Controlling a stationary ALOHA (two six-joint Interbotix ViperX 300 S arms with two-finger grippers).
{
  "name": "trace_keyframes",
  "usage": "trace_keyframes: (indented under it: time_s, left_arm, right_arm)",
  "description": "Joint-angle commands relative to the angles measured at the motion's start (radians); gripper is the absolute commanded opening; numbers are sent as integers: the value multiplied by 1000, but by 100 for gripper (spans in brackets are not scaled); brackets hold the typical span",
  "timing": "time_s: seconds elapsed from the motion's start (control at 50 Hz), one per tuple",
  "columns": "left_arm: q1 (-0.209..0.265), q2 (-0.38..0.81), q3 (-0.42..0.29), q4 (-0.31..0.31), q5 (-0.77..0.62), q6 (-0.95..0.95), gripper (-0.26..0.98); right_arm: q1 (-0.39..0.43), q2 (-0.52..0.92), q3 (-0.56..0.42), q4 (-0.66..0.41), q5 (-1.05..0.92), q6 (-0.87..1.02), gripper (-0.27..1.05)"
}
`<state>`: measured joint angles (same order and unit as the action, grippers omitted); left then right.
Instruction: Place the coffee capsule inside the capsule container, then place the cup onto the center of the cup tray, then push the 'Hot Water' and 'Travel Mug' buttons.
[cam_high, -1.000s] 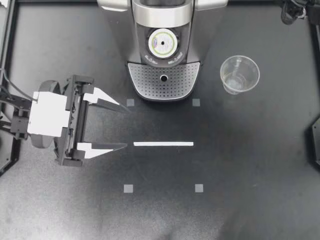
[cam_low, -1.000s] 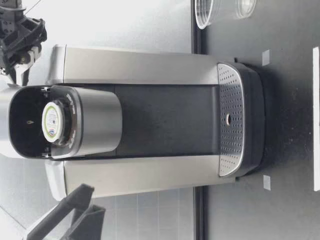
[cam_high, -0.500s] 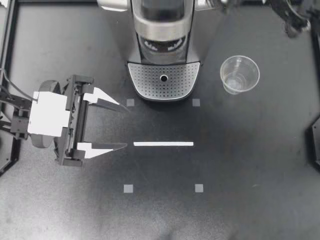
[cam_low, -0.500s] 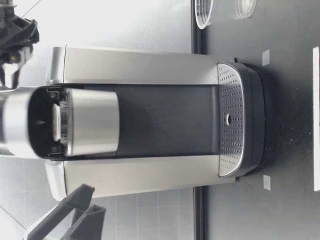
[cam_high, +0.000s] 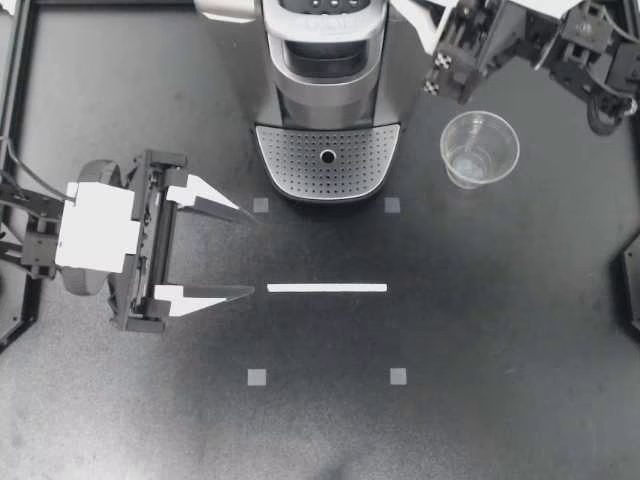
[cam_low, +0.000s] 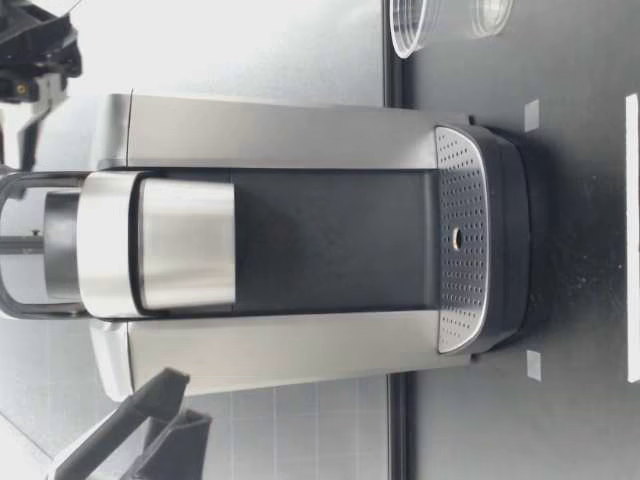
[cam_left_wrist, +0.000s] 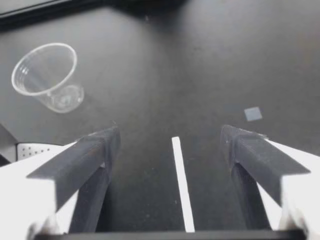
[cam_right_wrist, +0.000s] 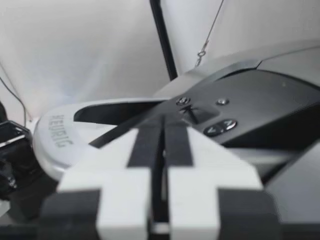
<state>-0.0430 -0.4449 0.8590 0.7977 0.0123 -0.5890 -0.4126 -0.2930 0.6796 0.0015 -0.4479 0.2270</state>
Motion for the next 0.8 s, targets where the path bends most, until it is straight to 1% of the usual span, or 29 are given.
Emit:
trace_keyframes:
  time_s: [0.0,0.28,0.46,0.62,0.78]
  left_arm:
    - [-2,-14,-15,-6,-3,0,75]
    - [-2,-12,-6,-23,-6,-2,75]
    - [-2,-11,-5,-25,-6,-2,75]
    - [-2,-6,-3,-28,-8,-2,75]
    - [-2,-3,6,-49,-8,-2,75]
  right_arm:
    - [15,-15,2,0,-8,12,10]
    - [28,-18,69,0,-6,63,10]
    - [28,-37,86,0,-8,80,10]
    - [26,-133,140,6,3,114,10]
    - [17,-268,267,49,84,175,10]
